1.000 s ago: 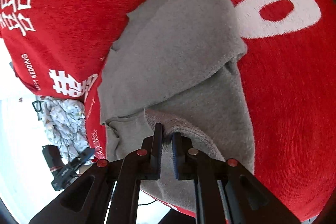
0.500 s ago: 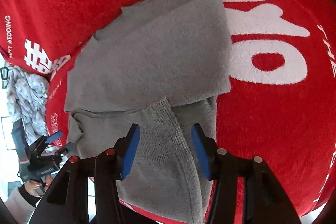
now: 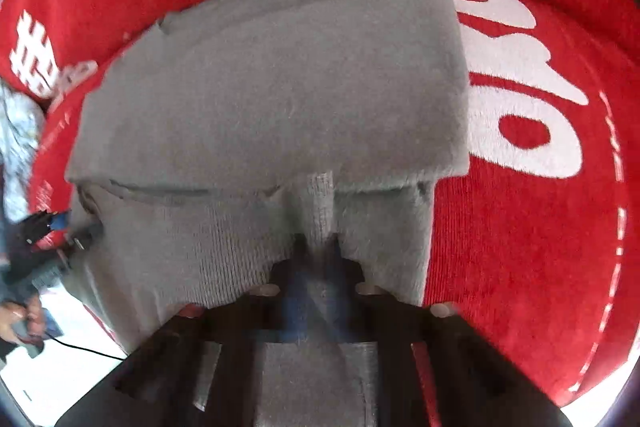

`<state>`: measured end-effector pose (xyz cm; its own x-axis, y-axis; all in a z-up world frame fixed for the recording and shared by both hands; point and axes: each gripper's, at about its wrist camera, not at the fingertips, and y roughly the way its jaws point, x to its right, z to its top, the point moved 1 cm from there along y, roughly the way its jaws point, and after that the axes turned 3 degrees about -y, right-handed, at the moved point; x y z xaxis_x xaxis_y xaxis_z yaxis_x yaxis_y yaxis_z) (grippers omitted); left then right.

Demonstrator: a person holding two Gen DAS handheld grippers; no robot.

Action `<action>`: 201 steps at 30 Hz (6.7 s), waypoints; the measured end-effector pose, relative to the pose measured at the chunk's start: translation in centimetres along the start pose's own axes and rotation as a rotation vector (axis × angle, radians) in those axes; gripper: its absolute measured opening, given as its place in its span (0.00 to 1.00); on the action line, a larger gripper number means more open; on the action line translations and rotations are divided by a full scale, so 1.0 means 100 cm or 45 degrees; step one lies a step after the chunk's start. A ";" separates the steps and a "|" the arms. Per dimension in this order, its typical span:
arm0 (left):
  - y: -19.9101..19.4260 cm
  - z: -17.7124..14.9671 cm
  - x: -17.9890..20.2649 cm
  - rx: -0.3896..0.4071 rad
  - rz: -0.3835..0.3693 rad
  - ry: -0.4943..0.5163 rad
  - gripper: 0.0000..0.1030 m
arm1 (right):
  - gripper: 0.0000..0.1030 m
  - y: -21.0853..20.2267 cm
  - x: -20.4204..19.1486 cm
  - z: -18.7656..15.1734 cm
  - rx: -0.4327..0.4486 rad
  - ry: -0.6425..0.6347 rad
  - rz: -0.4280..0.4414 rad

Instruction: Fold small clothes

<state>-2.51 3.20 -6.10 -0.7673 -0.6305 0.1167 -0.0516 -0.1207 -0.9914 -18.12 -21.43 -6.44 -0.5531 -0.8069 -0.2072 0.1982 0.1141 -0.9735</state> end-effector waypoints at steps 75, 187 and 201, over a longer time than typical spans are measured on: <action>-0.004 -0.015 -0.098 -0.025 -0.125 -0.686 0.33 | 0.13 -0.005 0.071 -0.051 0.181 1.052 0.426; 0.009 0.020 -0.156 -0.056 -0.075 -0.624 0.92 | 0.92 0.067 -0.161 -0.033 -0.135 0.649 0.817; 0.011 0.041 -0.160 0.009 -0.507 -0.676 0.92 | 0.92 0.103 -0.172 -0.026 -0.002 0.992 1.066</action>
<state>12.29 10.03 -8.83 -0.2714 -0.8284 0.4899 -0.2606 -0.4268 -0.8660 -8.64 -4.83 -13.16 -0.5994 0.1014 -0.7940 0.7403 0.4475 -0.5018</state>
